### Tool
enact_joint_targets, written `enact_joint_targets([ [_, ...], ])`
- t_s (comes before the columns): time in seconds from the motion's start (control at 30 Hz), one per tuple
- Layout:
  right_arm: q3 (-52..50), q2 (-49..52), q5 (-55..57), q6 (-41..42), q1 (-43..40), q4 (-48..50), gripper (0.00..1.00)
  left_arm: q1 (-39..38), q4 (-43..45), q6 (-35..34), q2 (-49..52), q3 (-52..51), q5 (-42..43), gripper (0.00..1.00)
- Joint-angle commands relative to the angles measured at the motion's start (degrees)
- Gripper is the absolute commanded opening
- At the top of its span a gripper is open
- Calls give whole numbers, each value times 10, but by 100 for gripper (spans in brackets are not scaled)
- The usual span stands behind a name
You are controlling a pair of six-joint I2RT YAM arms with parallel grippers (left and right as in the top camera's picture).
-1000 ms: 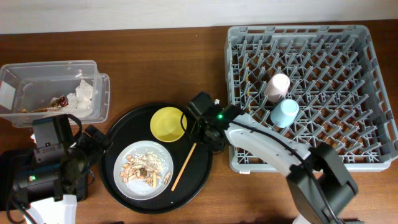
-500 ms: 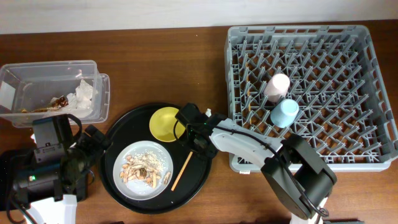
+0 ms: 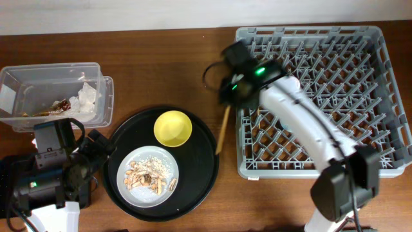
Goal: Sort waste into correct bins and load items into the dishwasher rack
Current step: 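Insert the chopstick upright into the rack beside the others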
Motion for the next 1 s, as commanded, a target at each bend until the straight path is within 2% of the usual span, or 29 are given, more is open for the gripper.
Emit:
enact_joint_targets([
  [0.0, 19, -12, 23, -217, -73, 3, 4, 3, -1, 1, -1, 4, 2, 99],
  [0.07, 18, -11, 63, -263, -120, 14, 4, 3, -1, 1, -1, 4, 2, 99],
  [0.2, 17, -2, 67, -285, -165, 69, 9, 3, -1, 1, -1, 4, 2, 99],
  [0.47, 16, 38, 26, -285, -169, 88, 21, 3, -1, 1, -1, 4, 2, 99],
  [0.57, 16, 39, 12, -278, -169, 81, 28, 3, -1, 1, -1, 4, 2, 99],
  [0.6, 16, 39, 8, -261, -169, 76, 37, 3, -1, 1, -1, 4, 2, 99],
  [0.7, 16, 39, 9, -251, -169, 80, 49, 3, -1, 1, -1, 4, 2, 99],
  [0.73, 16, 39, 11, -251, -169, 85, 60, 3, -1, 1, -1, 4, 2, 99],
  [0.8, 16, 39, 10, -255, -169, 101, 71, 3, -1, 1, -1, 4, 2, 99],
  [0.97, 15, 73, 10, -300, -169, 116, 77, 3, -1, 1, -1, 4, 2, 99],
])
